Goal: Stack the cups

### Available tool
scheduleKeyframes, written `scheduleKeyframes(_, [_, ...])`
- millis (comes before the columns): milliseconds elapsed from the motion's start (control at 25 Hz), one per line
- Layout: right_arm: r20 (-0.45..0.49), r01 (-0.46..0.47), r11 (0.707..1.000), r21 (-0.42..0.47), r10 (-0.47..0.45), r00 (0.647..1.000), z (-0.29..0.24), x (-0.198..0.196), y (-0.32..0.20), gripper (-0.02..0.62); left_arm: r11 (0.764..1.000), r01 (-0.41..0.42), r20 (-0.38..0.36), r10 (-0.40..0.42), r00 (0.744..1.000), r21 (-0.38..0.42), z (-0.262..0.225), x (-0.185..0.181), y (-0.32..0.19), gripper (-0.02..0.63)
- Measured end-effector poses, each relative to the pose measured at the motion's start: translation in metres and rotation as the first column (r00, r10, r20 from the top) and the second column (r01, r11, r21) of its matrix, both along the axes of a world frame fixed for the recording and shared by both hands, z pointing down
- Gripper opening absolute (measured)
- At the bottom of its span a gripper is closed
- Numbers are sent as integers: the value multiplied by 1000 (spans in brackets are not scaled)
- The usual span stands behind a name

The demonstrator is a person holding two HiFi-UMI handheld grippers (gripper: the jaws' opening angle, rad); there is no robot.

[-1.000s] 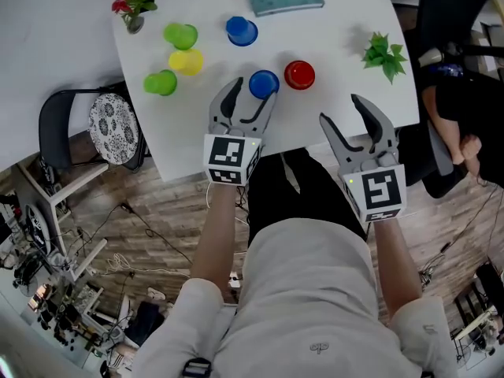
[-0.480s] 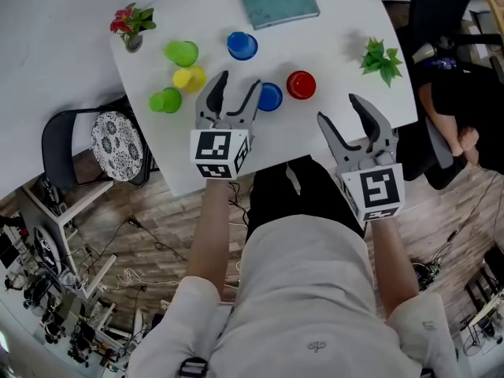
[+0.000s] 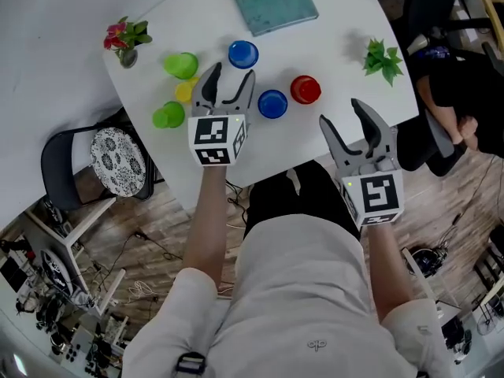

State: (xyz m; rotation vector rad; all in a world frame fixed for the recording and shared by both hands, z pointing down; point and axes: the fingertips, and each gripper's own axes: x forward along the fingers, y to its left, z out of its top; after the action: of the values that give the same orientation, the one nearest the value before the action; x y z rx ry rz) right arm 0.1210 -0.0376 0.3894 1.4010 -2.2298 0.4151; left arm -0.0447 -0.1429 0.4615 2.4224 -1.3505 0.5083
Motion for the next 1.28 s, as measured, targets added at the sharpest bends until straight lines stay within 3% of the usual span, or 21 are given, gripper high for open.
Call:
scheduleKeyframes(440, [17, -123, 992, -23, 123, 992, 9, 3, 9, 258, 999, -47, 20, 47, 999, -23, 25, 8, -19, 270])
scheduleKeyframes(800, [8, -178, 984, -25, 179, 984, 10, 3, 17, 249, 997, -69, 44, 70, 997, -27, 40, 12, -29, 262])
scheduleKeyframes(960, [6, -193, 981, -22, 193, 981, 9, 4, 19, 244, 999, -47, 56, 48, 997, -15, 41, 10, -33, 216])
scheduleKeyframes(1280, [11, -203, 979, -14, 203, 979, 6, 3, 26, 244, 999, -38, 62, 37, 997, 10, 32, 6, -32, 212])
